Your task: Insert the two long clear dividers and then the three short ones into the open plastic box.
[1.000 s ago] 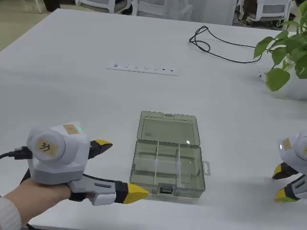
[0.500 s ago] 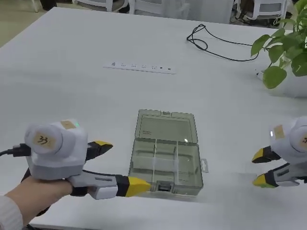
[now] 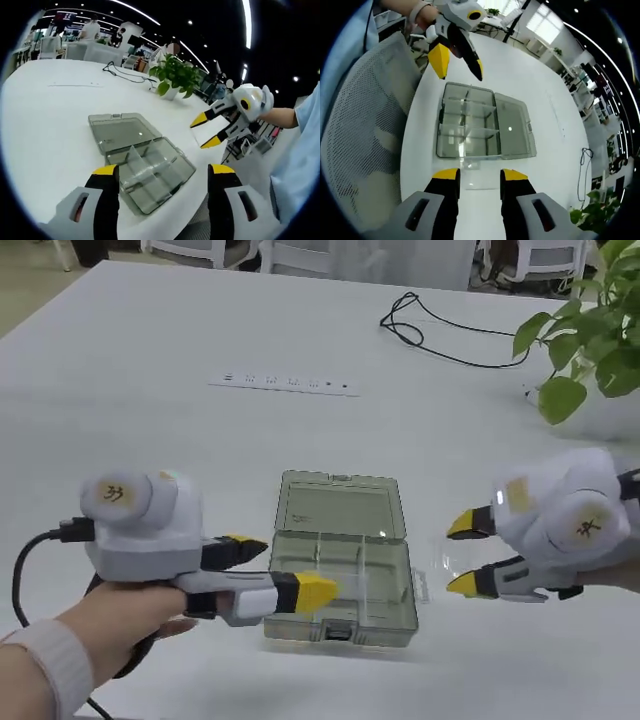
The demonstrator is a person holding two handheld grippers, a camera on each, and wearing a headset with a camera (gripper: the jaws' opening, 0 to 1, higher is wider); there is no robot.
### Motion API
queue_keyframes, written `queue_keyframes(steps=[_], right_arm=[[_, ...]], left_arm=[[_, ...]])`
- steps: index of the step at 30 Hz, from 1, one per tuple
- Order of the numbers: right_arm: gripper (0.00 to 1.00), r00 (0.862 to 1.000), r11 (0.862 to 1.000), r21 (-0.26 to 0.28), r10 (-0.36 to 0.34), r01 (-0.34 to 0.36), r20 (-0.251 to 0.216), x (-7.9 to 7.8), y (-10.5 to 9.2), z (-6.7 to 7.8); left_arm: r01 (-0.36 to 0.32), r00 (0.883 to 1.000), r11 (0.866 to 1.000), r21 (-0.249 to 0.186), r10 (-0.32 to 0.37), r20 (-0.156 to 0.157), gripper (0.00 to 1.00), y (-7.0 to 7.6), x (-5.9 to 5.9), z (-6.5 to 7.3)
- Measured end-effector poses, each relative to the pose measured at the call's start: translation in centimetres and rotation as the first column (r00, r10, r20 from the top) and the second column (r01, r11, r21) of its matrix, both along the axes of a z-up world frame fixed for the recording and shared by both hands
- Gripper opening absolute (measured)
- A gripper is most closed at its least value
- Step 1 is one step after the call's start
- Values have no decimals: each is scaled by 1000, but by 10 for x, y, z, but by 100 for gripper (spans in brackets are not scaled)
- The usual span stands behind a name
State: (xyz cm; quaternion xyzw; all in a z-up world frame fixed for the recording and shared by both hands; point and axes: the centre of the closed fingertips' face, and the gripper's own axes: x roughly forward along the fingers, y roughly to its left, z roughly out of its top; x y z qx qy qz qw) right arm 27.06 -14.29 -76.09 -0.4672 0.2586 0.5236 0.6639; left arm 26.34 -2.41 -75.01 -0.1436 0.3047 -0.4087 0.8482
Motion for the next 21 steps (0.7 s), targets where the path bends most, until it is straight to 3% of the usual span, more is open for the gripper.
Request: queue_keyframes(steps=[1,3,14,17,21], right_arm=[[32,1000,1000,-3,12,-12,9,-1,4,1],[32,999,1000,-1,31,-31,38,-2,14,4],[32,989,997,-8,83,-82,123,-6,54,15],[32,986,996,-11,92,-92,142,-7,63,15],[32,985,996,3,91,-93,143,-9,72,18]], left_arm=[[-3,1000,1000,-13,3,-31,68,-2,-1,0],[-13,998,999,-50,10,-64,62,-9,1,4],[-14,982,990,-139,-13,-191,34,-40,0,9],[-19,977,989,-150,-14,-213,26,-45,0,6],[-16,975,987,-159,-19,-220,20,-49,-2,5]])
